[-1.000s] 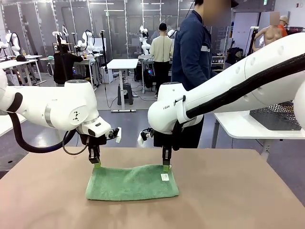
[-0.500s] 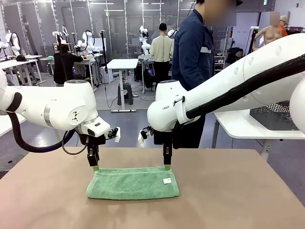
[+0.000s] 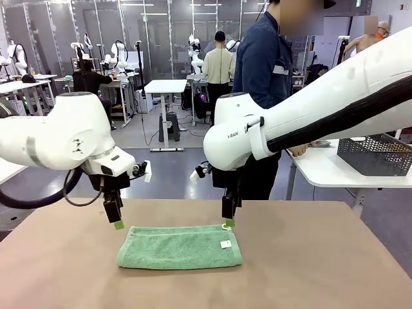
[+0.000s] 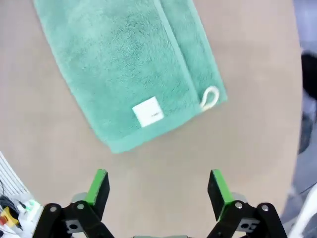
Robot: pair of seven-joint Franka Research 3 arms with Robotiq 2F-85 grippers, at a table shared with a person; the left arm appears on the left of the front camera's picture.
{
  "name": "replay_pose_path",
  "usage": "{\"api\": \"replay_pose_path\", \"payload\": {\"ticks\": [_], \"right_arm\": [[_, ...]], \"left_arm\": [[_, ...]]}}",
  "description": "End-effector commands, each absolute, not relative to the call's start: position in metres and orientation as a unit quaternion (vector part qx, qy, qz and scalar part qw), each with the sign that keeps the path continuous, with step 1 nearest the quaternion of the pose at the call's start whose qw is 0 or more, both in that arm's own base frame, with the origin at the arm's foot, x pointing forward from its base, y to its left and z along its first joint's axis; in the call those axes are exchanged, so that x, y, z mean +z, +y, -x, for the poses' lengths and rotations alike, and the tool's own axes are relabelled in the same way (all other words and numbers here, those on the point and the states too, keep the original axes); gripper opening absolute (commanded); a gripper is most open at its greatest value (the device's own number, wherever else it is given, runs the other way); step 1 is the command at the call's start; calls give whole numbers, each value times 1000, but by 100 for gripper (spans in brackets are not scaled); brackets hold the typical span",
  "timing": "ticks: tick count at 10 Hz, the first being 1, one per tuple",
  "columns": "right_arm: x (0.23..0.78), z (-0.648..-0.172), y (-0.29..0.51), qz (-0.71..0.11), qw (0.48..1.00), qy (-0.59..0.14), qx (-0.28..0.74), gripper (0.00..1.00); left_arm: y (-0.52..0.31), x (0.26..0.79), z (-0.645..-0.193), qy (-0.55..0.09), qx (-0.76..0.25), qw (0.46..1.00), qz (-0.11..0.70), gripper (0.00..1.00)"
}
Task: Fold the towels and place them in the basket.
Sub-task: When a person lays out a Towel with hook on the table, fold it in half twice.
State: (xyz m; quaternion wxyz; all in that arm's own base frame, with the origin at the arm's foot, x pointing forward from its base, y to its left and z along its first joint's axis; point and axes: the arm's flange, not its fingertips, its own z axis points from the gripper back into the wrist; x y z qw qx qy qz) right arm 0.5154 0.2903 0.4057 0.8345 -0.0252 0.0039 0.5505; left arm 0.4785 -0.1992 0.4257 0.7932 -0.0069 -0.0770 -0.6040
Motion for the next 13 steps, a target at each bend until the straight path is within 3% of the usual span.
{"api": "replay_pose_path", "payload": {"ticks": [1, 3, 5, 6, 13], "right_arm": [[400, -481, 285, -4, 893, -6, 451, 100], [386, -466, 281, -9, 930, -16, 368, 100], [378, -467, 279, -19, 944, -37, 326, 100], [388, -472, 279, -15, 927, 1, 375, 100], [376, -478, 279, -33, 941, 14, 338, 100]], "left_arm": [[-186, 443, -425, -86, -550, 829, 50, 100], [-171, 464, -374, -107, -473, 873, 42, 100], [-162, 477, -346, -136, -467, 873, 27, 100], [-170, 465, -380, -108, -487, 865, 46, 100], [-170, 460, -378, -104, -483, 868, 53, 100]]}}
